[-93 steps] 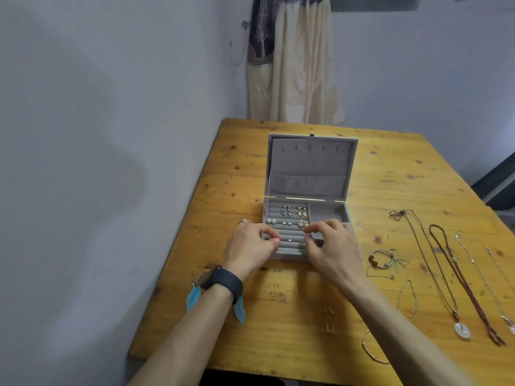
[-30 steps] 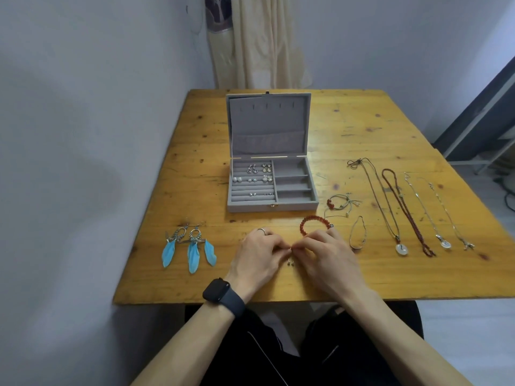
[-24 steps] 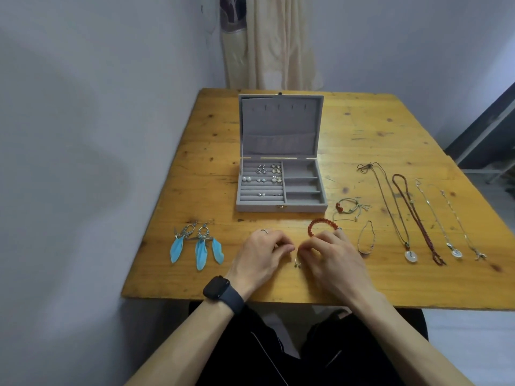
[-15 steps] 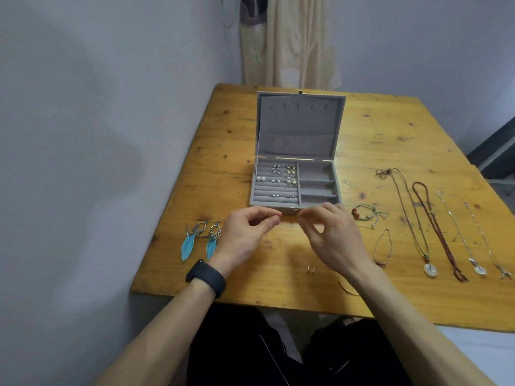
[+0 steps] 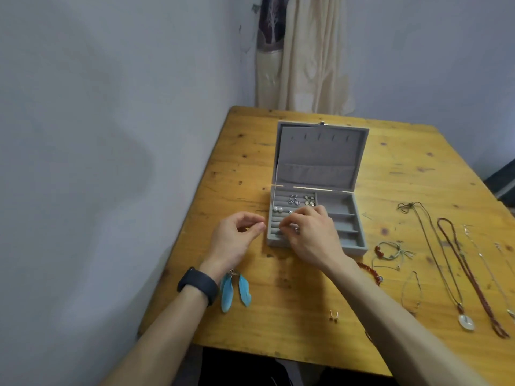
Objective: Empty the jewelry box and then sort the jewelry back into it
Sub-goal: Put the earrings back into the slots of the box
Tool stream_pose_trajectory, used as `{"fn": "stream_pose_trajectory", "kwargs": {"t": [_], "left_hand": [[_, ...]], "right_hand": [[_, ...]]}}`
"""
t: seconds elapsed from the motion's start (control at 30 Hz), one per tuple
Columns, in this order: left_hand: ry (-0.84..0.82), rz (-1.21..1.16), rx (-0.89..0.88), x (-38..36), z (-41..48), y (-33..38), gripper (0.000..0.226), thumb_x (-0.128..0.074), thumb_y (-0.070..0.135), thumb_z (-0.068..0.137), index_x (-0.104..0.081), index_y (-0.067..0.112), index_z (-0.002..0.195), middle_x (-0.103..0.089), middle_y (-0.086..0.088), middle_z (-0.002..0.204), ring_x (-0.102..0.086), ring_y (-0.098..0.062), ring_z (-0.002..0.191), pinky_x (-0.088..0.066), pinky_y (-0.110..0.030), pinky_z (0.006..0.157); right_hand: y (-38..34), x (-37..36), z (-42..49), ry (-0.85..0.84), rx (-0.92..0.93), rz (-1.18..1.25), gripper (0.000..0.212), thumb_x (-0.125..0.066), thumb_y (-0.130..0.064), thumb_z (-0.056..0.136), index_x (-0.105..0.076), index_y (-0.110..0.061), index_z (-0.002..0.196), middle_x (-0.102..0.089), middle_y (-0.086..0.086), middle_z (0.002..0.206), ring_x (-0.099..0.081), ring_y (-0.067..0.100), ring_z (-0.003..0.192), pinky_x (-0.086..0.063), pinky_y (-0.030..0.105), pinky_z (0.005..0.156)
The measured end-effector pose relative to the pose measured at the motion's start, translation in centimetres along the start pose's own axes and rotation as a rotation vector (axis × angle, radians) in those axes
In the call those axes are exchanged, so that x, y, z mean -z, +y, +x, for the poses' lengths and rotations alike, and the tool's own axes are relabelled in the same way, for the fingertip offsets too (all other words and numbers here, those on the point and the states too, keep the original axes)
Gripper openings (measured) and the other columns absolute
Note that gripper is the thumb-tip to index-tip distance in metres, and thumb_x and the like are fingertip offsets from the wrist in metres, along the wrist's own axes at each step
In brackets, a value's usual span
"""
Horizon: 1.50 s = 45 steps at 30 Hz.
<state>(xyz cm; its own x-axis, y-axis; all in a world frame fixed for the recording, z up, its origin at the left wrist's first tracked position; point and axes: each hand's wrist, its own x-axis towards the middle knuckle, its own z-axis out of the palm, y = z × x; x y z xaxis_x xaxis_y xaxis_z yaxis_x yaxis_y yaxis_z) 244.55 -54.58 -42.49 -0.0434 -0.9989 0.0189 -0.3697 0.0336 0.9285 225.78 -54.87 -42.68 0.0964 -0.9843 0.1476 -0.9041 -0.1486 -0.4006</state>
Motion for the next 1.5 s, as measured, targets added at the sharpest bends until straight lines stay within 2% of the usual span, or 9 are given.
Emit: {"fn": "stream_pose_trajectory", "kwargs": {"t": [0.27,0.5,0.63,0.73,0.8,0.93,1.03,1.23,1.5], "left_hand": [[-0.108,0.138,0.086,0.3,2.1,0.5,0.008,-0.073,0.029,0.09,-0.077,0.03,0.096,-0.065,0.019,0.088,-0.056,0.0,0.086,-0.049,-0.03,0.086],[-0.21,0.213,0.131,-0.5,3.2,1.4,0.013,-0.071,0.025,0.09,-0.076,0.024,0.102,-0.056,0.011,0.104,-0.046,-0.006,0.105,-0.035,-0.027,0.092],[-0.234,0.244,0.154,-1.1,3.7,1.5,0.013,-0.073,0.026,0.089,-0.078,0.023,0.1,-0.066,0.005,0.11,-0.052,-0.008,0.105,-0.036,-0.024,0.085],[-0.236,0.298,0.139,-1.5,4.0,1.8,0.012,-0.073,0.025,0.088,-0.079,0.022,0.098,-0.069,0.007,0.105,-0.053,-0.003,0.096,-0.033,-0.011,0.07],[-0.238,0.334,0.137,-1.7,4.1,2.0,0.009,-0.074,0.022,0.087,-0.08,0.022,0.093,-0.07,0.008,0.098,-0.054,0.0,0.09,-0.032,-0.007,0.066],[-0.243,0.334,0.173,-2.2,4.4,2.2,0.008,-0.075,0.018,0.083,-0.081,0.022,0.086,-0.075,0.005,0.097,-0.062,-0.01,0.101,-0.041,-0.023,0.081],[-0.225,0.414,0.168,-2.6,4.5,2.5,0.008,-0.074,0.018,0.083,-0.08,0.024,0.082,-0.073,0.005,0.098,-0.061,-0.011,0.1,-0.042,-0.024,0.081],[-0.161,0.408,0.145,-3.4,4.1,2.2,0.018,-0.076,0.01,0.077,-0.072,0.026,0.083,-0.069,0.005,0.099,-0.06,-0.014,0.099,-0.045,-0.026,0.083],[-0.172,0.301,0.21,-3.4,4.4,1.3,0.023,-0.077,0.008,0.079,-0.066,0.027,0.086,-0.063,0.004,0.095,-0.062,-0.019,0.094,-0.05,-0.034,0.083]], "right_hand": [[-0.8,0.3,1.3,-0.071,-0.005,-0.109,0.025,-0.054,-0.044,0.092,-0.073,-0.033,0.104,-0.061,-0.007,0.121,-0.041,0.02,0.115,-0.039,0.037,0.085],[-1.4,0.2,2.1,-0.045,-0.043,-0.132,0.026,-0.062,-0.048,0.09,-0.072,-0.033,0.108,-0.06,-0.004,0.123,-0.043,0.021,0.115,-0.043,0.036,0.088],[-0.6,0.0,1.5,0.035,-0.057,-0.078,0.031,-0.064,-0.05,0.088,-0.068,-0.032,0.114,-0.061,-0.004,0.122,-0.045,0.019,0.113,-0.044,0.035,0.087],[0.7,0.5,0.0,0.115,-0.061,0.011,0.026,-0.064,-0.044,0.089,-0.068,-0.031,0.111,-0.062,-0.006,0.117,-0.045,0.016,0.108,-0.044,0.033,0.084],[1.7,1.1,-1.6,0.191,-0.082,0.083,0.022,-0.066,-0.039,0.089,-0.07,-0.029,0.108,-0.063,-0.006,0.11,-0.045,0.014,0.104,-0.043,0.03,0.082],[4.0,2.3,-4.8,0.281,-0.112,0.158,0.012,-0.07,-0.031,0.089,-0.073,-0.026,0.099,-0.061,-0.007,0.101,-0.044,0.011,0.099,-0.034,0.02,0.082],[5.2,3.0,-6.8,0.312,-0.129,0.174,0.009,-0.072,-0.026,0.087,-0.073,-0.024,0.096,-0.062,-0.006,0.101,-0.047,0.014,0.1,-0.025,0.007,0.091],[6.4,4.1,-10.2,0.327,-0.143,0.176,0.012,-0.075,-0.023,0.085,-0.073,-0.024,0.097,-0.061,-0.008,0.101,-0.046,0.011,0.101,-0.032,0.011,0.084],[7.2,3.0,-15.7,0.22,-0.118,0.102,0.015,-0.079,-0.029,0.08,-0.073,-0.03,0.094,-0.063,-0.012,0.102,-0.045,0.01,0.099,-0.047,0.031,0.081]]}}
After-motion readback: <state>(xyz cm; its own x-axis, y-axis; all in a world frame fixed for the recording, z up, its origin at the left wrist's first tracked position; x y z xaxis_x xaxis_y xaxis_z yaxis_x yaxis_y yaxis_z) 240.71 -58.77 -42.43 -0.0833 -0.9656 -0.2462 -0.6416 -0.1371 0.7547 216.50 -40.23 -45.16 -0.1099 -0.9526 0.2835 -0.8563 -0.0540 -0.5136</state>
